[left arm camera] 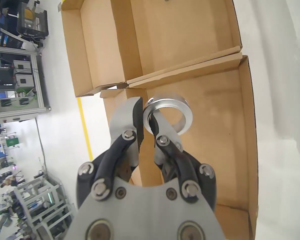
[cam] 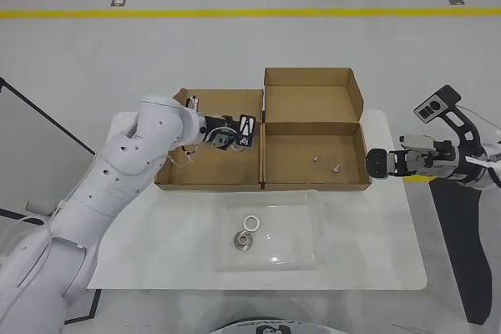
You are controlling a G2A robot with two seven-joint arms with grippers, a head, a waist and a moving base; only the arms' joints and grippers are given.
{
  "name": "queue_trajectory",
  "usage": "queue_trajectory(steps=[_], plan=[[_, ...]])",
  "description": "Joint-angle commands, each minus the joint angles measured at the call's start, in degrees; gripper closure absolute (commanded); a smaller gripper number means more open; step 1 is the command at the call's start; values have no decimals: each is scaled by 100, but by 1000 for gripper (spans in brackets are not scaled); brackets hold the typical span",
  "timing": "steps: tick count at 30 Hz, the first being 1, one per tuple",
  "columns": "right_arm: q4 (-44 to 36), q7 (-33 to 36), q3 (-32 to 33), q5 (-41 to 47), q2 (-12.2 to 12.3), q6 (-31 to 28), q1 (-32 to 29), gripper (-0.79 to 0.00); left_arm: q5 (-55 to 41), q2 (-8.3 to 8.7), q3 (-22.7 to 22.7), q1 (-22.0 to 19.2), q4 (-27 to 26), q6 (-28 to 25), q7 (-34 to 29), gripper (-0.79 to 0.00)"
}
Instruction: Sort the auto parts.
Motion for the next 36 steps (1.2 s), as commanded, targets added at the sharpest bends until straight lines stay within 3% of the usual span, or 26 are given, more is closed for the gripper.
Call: queue_trajectory(steps=[1,21,36], plan=[[0,0,0,0,0,0,0,-785,102,9,78,-26,85,0,3,0],[0,0,0,0,0,0,0,-785,1500,-50,1160,-445,1222,0,752,0],[0,0,0,0,0,0,0,-785,1709,-203,1687,-551,1768,23,1203,0]])
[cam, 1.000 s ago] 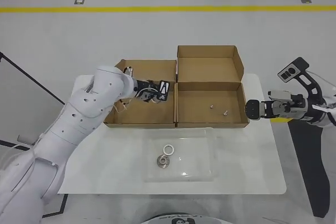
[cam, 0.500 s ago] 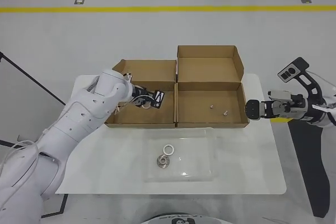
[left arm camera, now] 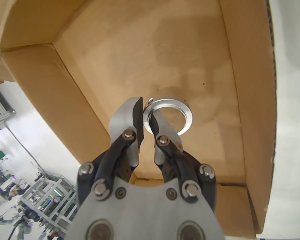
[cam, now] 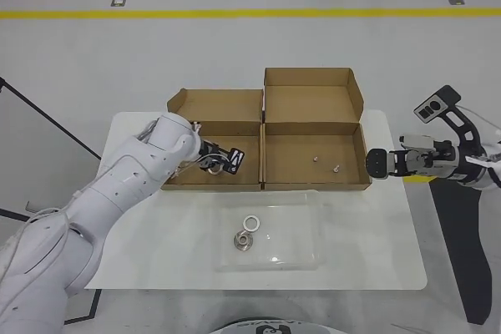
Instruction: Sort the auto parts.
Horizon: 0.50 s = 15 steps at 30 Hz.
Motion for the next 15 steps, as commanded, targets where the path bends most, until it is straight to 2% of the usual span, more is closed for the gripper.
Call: queue_trajectory(steps=[1,8,9,10,11,13,15], plan=[[0,0,0,0,0,0,0,-785,30,-14,31,1,31,28,39,0],[0,0,0,0,0,0,0,-785,97,-48,98,-16,156,178,309,0],[0,0,0,0,0,0,0,-785,102,-52,105,-19,182,183,332,-62],[0,0,0,0,0,0,0,-785,112,-58,113,-23,202,194,349,-243],[0,0,0,0,0,0,0,-785,115,-63,119,-26,224,199,367,-308],[0,0,0,0,0,0,0,-785,109,-75,125,-35,262,199,401,-382],[0,0,0,0,0,0,0,-785,116,-86,133,-45,287,212,424,-662]])
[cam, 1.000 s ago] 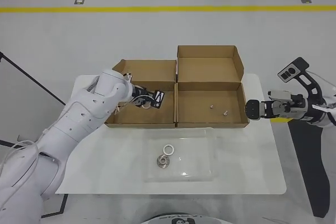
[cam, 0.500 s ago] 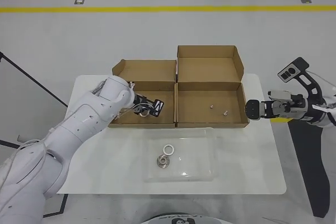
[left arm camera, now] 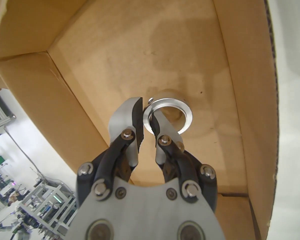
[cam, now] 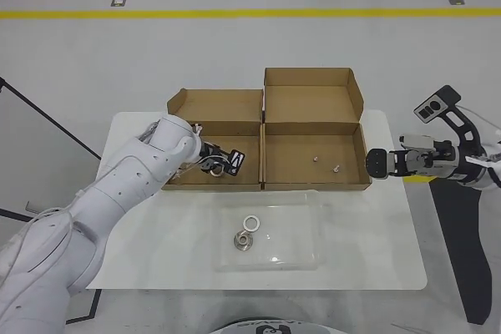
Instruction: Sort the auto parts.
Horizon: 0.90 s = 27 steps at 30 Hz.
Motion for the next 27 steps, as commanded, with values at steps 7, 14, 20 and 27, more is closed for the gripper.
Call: queue_trajectory(steps=[7,14,20,27], plan=[[0,0,0,0,0,0,0,-785,-20,23,-82,-37,-90,104,192,-785],[0,0,0,0,0,0,0,-785,16,329,-522,37,-807,13,429,-785],[0,0,0,0,0,0,0,-785,-248,722,-1179,465,-1755,-210,657,-785],[0,0,0,0,0,0,0,-785,-1300,1293,-1973,1245,-3008,-210,700,-785]])
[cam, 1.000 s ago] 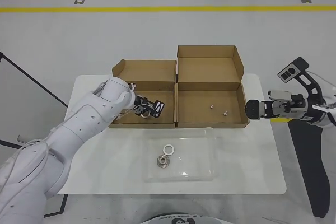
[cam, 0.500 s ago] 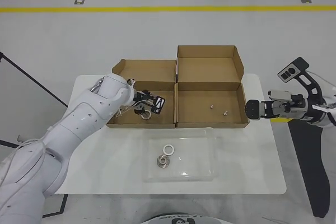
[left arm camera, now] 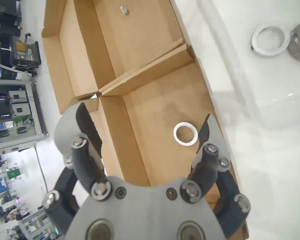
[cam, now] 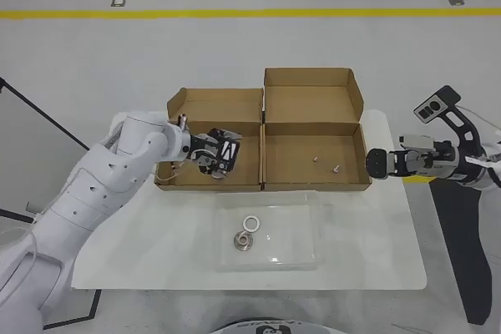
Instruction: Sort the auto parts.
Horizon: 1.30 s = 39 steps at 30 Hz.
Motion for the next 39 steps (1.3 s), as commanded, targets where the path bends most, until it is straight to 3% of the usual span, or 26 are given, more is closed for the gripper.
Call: queue_trajectory(steps=[1,7,16,39], plan=[[0,0,0,0,0,0,0,-785,-530,178,-258,282,-485,0,-73,-785],[0,0,0,0,0,0,0,-785,-2262,576,-978,1155,-1815,0,-802,-785],[0,0,0,0,0,0,0,-785,-3962,816,-1823,2242,-3274,168,-2079,-785],[0,0,0,0,0,0,0,-785,-4038,819,-1849,2328,-3345,279,-2179,-785]])
